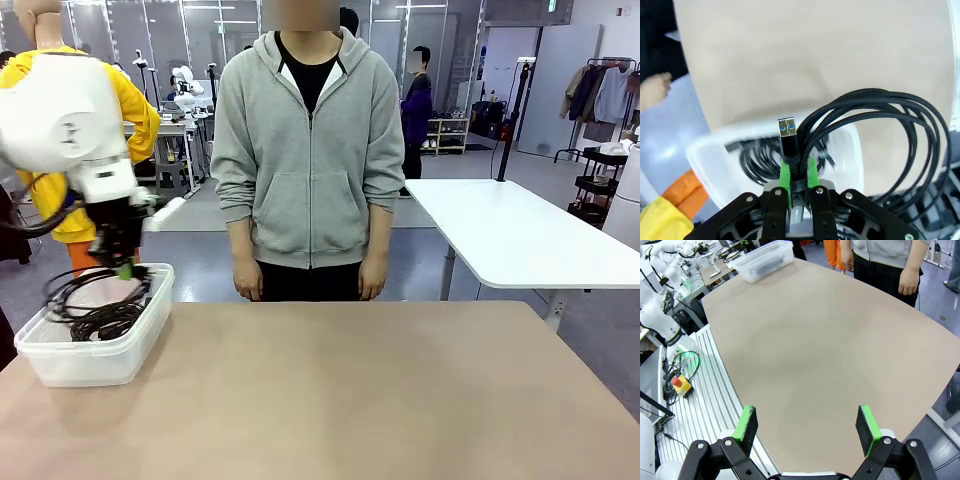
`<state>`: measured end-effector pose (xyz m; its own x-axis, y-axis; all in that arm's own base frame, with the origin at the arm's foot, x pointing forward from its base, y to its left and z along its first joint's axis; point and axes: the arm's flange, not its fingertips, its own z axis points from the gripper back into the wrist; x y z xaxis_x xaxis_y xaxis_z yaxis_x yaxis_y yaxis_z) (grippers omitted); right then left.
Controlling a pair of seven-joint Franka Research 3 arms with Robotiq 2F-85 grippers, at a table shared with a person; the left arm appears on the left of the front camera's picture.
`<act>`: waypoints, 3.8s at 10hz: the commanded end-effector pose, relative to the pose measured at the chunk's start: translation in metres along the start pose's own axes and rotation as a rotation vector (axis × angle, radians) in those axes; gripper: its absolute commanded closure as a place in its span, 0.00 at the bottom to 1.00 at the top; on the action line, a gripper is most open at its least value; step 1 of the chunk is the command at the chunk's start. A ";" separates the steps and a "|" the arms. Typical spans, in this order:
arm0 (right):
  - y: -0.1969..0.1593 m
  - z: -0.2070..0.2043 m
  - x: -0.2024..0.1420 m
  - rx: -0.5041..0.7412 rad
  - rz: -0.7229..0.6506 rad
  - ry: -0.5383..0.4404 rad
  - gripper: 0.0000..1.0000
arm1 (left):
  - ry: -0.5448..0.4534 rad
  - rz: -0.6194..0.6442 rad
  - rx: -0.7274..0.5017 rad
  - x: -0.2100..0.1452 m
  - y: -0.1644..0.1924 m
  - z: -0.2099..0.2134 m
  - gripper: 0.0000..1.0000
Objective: Organize and store the cables.
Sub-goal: Place the USB Extension Cable into the Organizing box.
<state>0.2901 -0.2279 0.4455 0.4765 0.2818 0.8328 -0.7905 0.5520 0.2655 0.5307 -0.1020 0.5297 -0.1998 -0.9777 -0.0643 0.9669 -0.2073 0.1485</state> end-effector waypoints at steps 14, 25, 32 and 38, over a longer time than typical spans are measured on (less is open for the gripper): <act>0.001 0.002 0.000 0.004 0.013 0.001 0.00 | -0.009 0.009 -0.023 -0.094 0.057 -0.067 0.85; 0.001 0.002 0.000 0.004 0.013 0.001 0.00 | -0.070 0.028 -0.093 -0.104 0.083 -0.139 0.00; 0.001 0.002 0.000 0.004 0.013 0.001 0.00 | -0.060 0.067 -0.068 -0.110 0.083 -0.130 0.00; 0.001 0.002 0.000 0.004 0.013 0.001 0.00 | -0.060 0.067 -0.068 -0.110 0.083 -0.130 0.00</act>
<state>0.2903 -0.2275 0.4458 0.4768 0.2838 0.8319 -0.7906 0.5521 0.2649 0.6518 -0.0077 0.4226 -0.1364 -0.9905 0.0170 0.9880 -0.1348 0.0751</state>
